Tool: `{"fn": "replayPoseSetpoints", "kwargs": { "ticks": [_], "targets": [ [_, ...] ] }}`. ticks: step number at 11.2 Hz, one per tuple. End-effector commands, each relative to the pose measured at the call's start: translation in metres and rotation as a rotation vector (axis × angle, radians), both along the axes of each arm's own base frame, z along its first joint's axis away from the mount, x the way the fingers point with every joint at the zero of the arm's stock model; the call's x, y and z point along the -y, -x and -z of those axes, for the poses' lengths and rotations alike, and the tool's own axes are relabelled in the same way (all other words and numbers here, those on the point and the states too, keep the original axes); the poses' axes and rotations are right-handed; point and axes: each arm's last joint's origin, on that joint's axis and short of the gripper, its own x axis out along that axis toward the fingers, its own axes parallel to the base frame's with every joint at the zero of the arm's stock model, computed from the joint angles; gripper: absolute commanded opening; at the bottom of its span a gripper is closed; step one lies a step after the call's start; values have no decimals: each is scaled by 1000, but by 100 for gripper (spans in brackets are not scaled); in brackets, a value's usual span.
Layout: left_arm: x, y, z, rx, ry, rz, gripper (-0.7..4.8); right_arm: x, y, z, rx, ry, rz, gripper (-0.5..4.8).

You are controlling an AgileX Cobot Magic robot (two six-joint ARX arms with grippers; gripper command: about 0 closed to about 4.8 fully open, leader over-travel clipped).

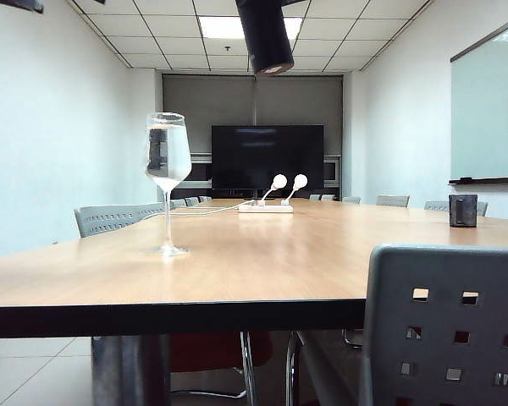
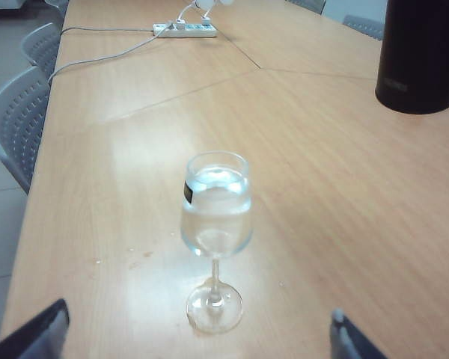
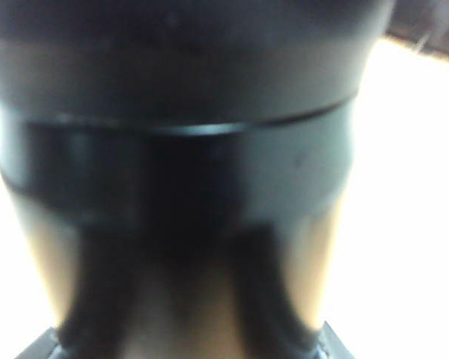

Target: Pick up the black thermos cup, pour some water from it into the stemmed glass, and then put the thermos cup back on the table.

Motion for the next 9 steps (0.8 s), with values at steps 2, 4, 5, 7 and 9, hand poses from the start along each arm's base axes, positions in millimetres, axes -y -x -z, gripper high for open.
{"fn": "replayPoseSetpoints", "kwargs": {
  "ticks": [2,4,5,7,9],
  "targets": [
    [-8,31,-11,-7,3,4,479,9,25,-21,-62,-24,-73,207],
    [-10,35,-14,9,7,7,479,10,29,-24,-63,-26,-91,208],
    [-10,36,-14,10,8,7,479,10,28,-24,-60,-28,-90,211],
    [-10,36,-14,10,8,7,479,9,25,-21,-60,-27,-88,211],
    [-10,36,-14,8,6,7,479,-1,7,9,-46,-26,-88,211]
  ]
}}
